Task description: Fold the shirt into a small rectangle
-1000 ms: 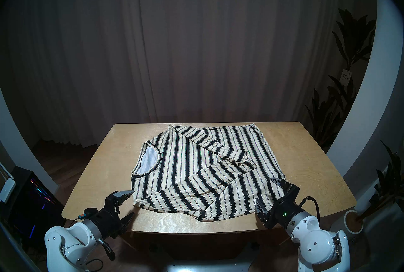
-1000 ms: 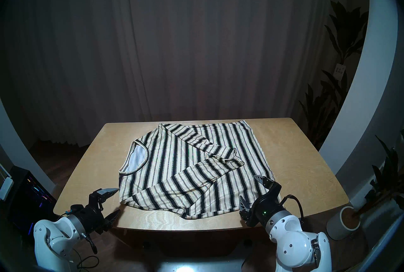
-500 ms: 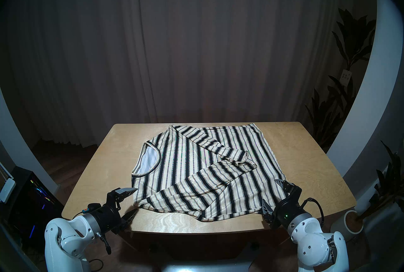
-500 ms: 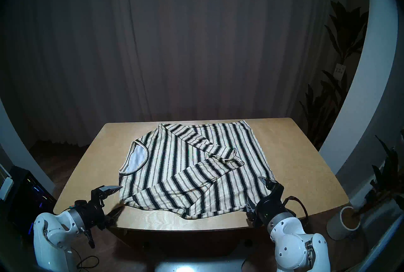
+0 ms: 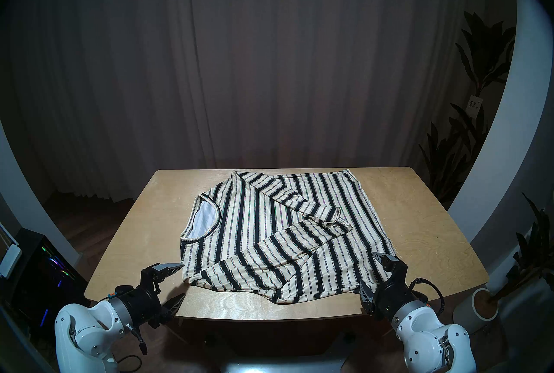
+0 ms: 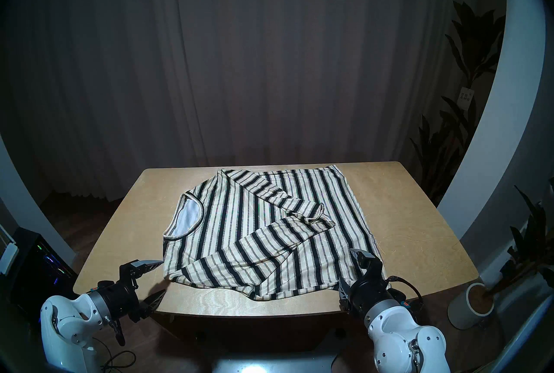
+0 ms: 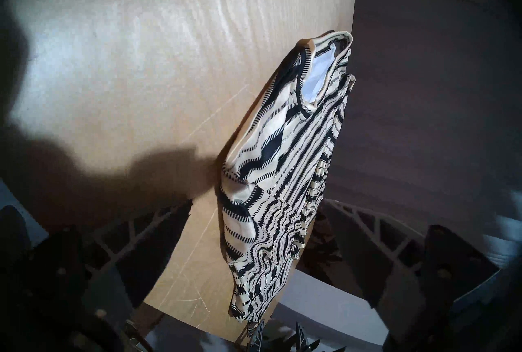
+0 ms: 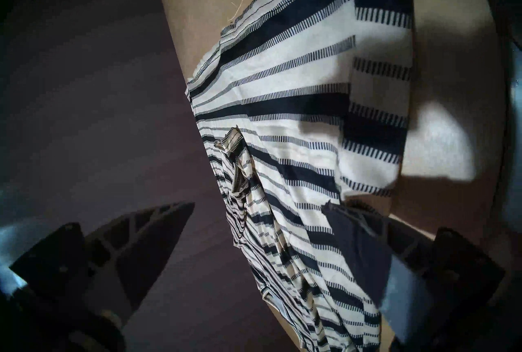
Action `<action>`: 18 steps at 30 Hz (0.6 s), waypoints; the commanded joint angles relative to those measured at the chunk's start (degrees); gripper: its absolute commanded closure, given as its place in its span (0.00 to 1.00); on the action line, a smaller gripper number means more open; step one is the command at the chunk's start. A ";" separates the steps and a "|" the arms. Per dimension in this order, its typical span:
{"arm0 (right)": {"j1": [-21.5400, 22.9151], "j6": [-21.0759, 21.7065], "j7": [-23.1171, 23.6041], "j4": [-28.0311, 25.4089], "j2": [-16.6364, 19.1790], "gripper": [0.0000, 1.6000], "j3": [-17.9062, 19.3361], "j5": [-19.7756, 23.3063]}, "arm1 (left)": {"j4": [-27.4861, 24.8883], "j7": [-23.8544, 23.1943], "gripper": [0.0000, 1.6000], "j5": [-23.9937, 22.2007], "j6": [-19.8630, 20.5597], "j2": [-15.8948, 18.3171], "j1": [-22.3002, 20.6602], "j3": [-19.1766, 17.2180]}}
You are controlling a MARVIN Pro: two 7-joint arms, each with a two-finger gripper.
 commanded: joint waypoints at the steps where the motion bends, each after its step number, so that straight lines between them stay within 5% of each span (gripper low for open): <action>1: -3.91 1.95 -1.92 -5.31 0.69 0.00 1.33 2.95 | -0.85 2.10 0.00 -2.97 -0.38 -0.47 2.22 0.72; 7: -4.81 2.87 -4.19 -7.20 1.67 0.00 2.66 3.99 | 0.38 2.63 0.00 -3.73 0.52 0.11 2.65 0.72; 18: -3.37 0.97 -3.94 -5.99 0.38 0.00 2.64 2.14 | 2.63 4.27 0.00 -0.25 -2.81 -0.02 -2.96 3.76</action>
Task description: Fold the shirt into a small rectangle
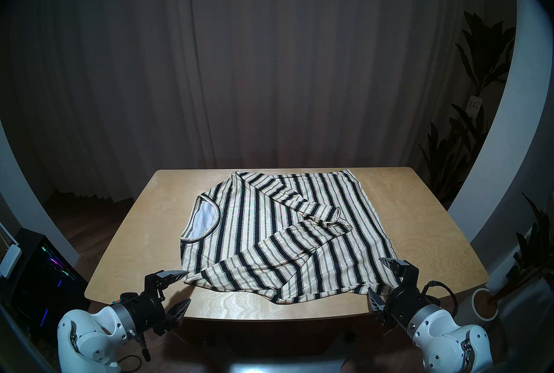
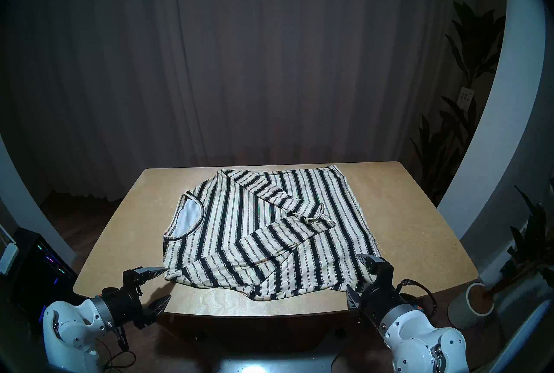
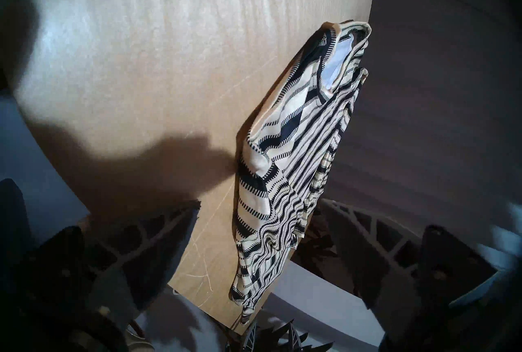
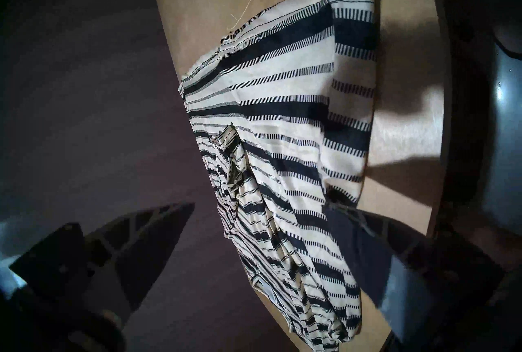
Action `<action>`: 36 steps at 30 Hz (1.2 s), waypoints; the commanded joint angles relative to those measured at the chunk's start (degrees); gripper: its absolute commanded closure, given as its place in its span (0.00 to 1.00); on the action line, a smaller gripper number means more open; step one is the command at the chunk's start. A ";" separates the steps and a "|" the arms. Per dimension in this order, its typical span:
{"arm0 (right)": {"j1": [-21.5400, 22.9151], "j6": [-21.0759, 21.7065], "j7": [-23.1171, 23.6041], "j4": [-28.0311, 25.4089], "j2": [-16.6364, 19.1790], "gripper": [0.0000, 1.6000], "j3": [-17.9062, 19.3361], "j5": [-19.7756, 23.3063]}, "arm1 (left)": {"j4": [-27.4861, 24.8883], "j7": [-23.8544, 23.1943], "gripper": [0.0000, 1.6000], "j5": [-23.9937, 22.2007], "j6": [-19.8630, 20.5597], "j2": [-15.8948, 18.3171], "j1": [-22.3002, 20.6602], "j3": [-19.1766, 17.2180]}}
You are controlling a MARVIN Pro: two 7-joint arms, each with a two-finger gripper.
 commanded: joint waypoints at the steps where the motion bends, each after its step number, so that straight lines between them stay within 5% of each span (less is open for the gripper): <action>1: 0.48 -1.23 2.01 -0.19 -1.10 0.00 -0.21 -1.55 | 1.56 1.82 0.00 2.74 -2.23 0.21 -3.13 2.20; 13: -0.52 -2.55 4.38 2.50 -2.31 0.00 0.24 -2.53 | 0.88 7.35 0.00 2.74 -3.52 1.78 -5.31 4.09; 25: 1.69 -2.55 5.00 5.80 -1.83 0.00 -0.13 -2.62 | -7.77 17.17 0.00 -1.22 -9.10 3.51 -5.14 3.99; 29: 2.63 -2.38 4.92 6.60 -1.49 0.00 -0.09 -2.43 | -6.69 21.34 0.00 -1.73 -10.44 4.83 -6.18 5.41; 36: 3.43 -2.27 4.61 7.80 -1.08 0.00 0.13 -1.96 | -4.89 21.46 0.00 -0.21 -11.54 5.10 -7.61 7.44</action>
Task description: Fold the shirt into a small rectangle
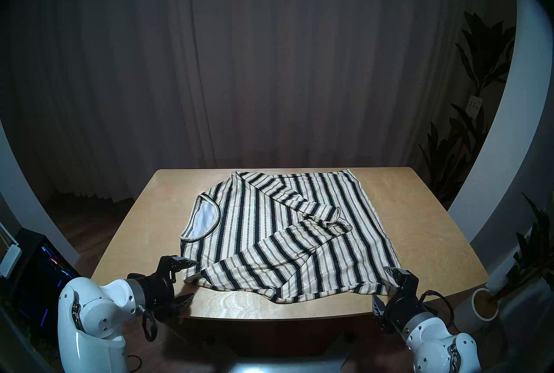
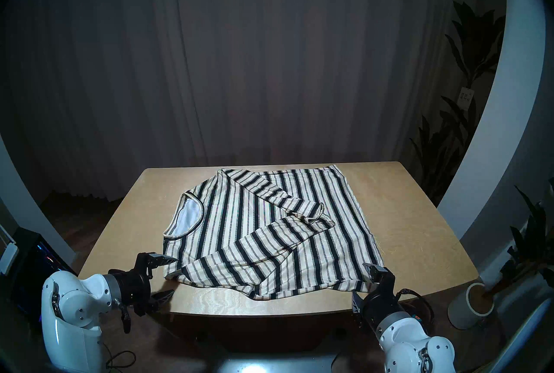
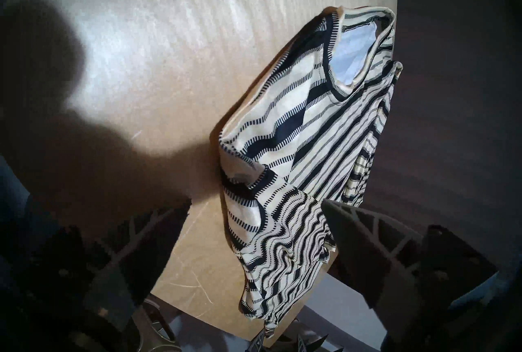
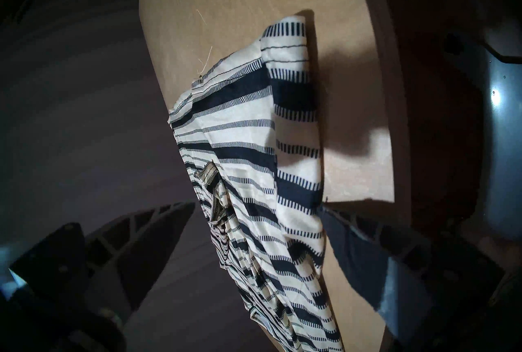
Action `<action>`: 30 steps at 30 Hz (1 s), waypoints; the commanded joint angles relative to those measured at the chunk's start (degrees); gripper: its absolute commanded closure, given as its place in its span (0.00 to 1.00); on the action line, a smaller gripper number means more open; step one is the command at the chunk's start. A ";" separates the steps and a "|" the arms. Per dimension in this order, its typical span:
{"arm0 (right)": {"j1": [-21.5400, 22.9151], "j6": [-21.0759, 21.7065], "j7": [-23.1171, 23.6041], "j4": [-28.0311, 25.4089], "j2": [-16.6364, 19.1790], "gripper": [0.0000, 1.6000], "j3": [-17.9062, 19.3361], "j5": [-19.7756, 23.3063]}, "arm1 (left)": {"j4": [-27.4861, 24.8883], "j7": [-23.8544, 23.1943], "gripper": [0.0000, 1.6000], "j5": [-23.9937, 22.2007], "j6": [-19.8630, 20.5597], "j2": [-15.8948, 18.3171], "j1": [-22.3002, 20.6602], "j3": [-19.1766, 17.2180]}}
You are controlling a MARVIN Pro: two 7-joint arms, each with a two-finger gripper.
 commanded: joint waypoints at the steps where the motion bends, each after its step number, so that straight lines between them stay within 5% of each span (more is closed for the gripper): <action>1: 0.74 0.20 -0.35 0.61 0.40 0.00 0.07 0.25 | 0.81 2.14 0.00 1.13 -1.30 0.91 -1.91 1.82; 21: -4.84 -1.18 -4.18 -4.50 -0.56 0.00 3.31 2.96 | 0.22 4.96 0.00 1.74 -2.96 2.75 -2.31 4.43; 30: -2.79 -0.08 -2.12 -1.52 0.24 0.00 3.56 2.86 | 1.22 3.58 0.00 3.23 -3.40 2.78 -3.63 6.10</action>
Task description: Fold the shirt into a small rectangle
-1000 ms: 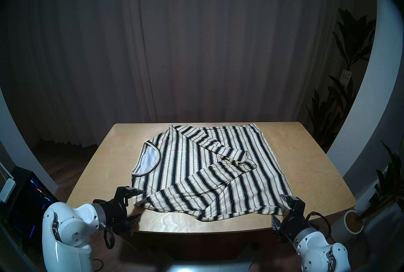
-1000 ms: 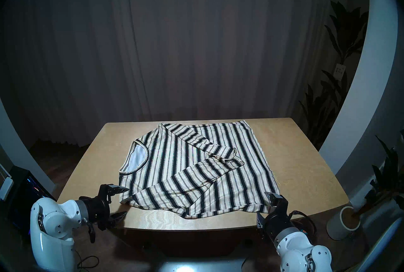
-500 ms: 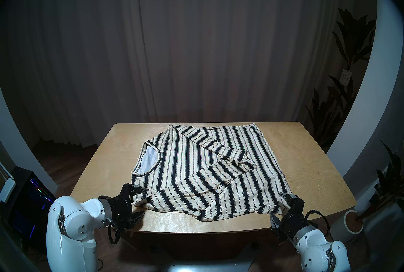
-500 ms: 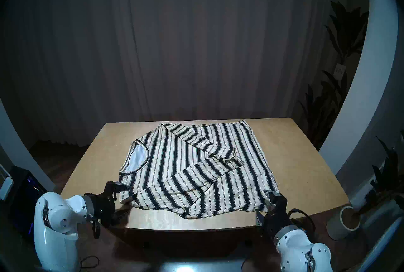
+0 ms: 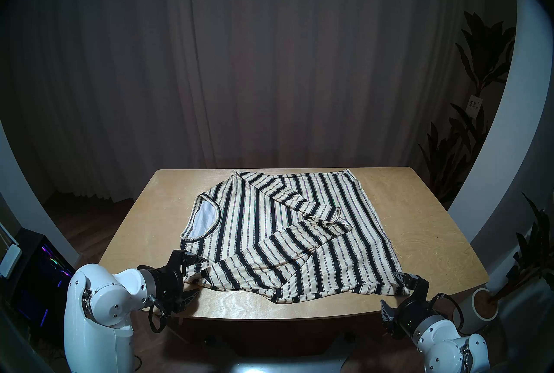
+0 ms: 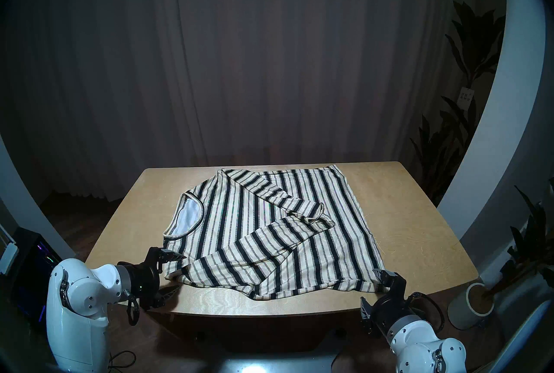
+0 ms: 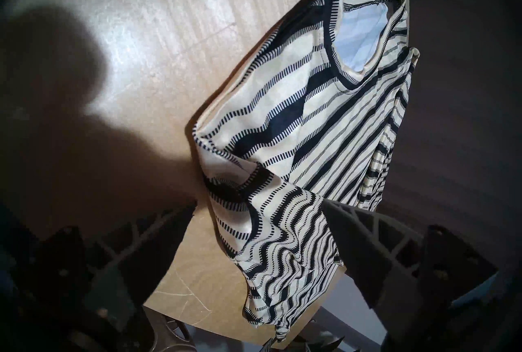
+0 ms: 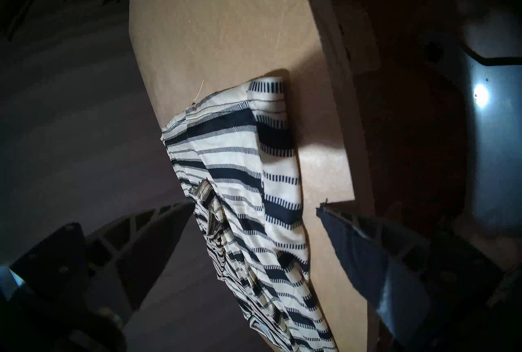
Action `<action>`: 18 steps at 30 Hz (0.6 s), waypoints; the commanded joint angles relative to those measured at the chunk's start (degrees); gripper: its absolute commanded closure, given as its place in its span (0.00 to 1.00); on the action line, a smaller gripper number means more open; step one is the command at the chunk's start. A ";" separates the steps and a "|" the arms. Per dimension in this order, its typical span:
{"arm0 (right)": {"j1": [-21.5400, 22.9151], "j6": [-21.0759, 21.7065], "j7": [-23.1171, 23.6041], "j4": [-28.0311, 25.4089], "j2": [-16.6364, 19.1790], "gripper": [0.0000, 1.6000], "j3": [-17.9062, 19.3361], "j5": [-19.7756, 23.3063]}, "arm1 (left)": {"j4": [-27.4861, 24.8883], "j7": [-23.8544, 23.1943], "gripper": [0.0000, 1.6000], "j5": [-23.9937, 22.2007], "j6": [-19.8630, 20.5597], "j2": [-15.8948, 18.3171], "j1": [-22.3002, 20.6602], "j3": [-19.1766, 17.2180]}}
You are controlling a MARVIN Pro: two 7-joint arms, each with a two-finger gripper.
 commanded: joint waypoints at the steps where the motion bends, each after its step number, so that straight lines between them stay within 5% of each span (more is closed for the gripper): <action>1: 1.21 1.14 1.91 1.95 0.97 0.00 0.03 -0.57 | 1.58 -0.40 0.00 0.75 -0.13 -0.37 -1.16 1.40; 18: 5.13 -0.42 1.53 3.86 1.48 0.00 -0.97 -3.33 | 4.57 -2.24 0.00 3.65 0.94 0.09 -3.47 3.57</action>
